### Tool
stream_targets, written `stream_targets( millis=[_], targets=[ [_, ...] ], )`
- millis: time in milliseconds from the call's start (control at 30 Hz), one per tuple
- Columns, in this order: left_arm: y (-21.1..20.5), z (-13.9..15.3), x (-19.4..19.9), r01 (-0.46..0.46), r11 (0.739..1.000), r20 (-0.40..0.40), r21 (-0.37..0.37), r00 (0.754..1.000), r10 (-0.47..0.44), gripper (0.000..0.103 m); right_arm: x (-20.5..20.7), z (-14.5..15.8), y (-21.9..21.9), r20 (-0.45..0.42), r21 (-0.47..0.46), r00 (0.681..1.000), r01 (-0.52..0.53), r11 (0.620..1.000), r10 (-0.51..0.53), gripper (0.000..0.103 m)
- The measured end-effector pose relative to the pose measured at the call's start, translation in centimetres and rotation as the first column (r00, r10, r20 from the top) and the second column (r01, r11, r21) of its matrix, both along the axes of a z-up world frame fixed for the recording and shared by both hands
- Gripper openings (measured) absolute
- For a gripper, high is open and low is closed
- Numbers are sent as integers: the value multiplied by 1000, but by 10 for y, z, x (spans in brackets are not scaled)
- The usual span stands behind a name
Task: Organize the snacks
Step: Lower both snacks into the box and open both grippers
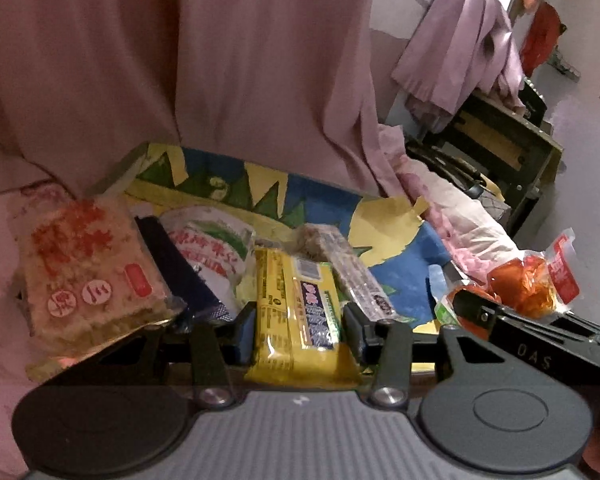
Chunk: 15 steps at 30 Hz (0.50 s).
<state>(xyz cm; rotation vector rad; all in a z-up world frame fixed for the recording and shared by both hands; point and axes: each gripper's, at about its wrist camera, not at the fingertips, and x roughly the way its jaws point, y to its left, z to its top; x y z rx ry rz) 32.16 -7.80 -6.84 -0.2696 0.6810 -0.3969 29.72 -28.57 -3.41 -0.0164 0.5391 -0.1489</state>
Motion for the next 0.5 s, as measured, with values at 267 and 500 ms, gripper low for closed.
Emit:
stream_targets(
  millis=[267, 500],
  targets=[
    [2, -1, 2, -1, 1000, -20, -12, 1000, 0, 50, 4, -8, 7, -30, -26, 1000, -9, 1000, 8, 48],
    [-1, 1, 1, -18, 1000, -30, 0, 999, 18, 52, 2, -8, 9, -32, -35, 999, -11, 999, 10, 48]
  ],
)
